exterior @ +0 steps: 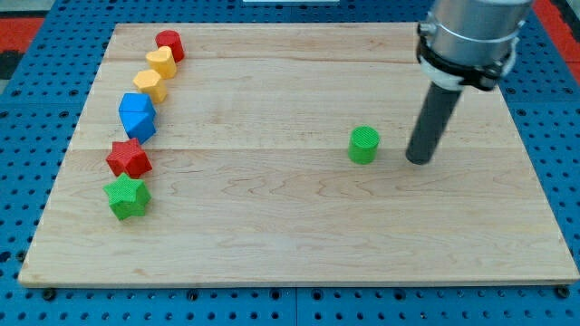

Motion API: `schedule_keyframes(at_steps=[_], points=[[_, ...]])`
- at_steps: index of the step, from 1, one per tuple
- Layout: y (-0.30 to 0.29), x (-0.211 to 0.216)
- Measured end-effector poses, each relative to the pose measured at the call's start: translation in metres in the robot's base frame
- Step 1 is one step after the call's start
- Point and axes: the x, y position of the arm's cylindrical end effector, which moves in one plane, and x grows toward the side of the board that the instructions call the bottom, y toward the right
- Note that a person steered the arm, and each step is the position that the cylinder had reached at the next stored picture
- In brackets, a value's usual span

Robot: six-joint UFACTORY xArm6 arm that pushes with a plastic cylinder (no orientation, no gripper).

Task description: Push the green circle to the bottom of the green star

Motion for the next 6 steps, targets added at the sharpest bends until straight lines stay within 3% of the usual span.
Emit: schedule_keyframes(at_steps=[2,4,6], points=[[-0.111,-0.024],[-0.133,-0.063],[-0.145,0.012]])
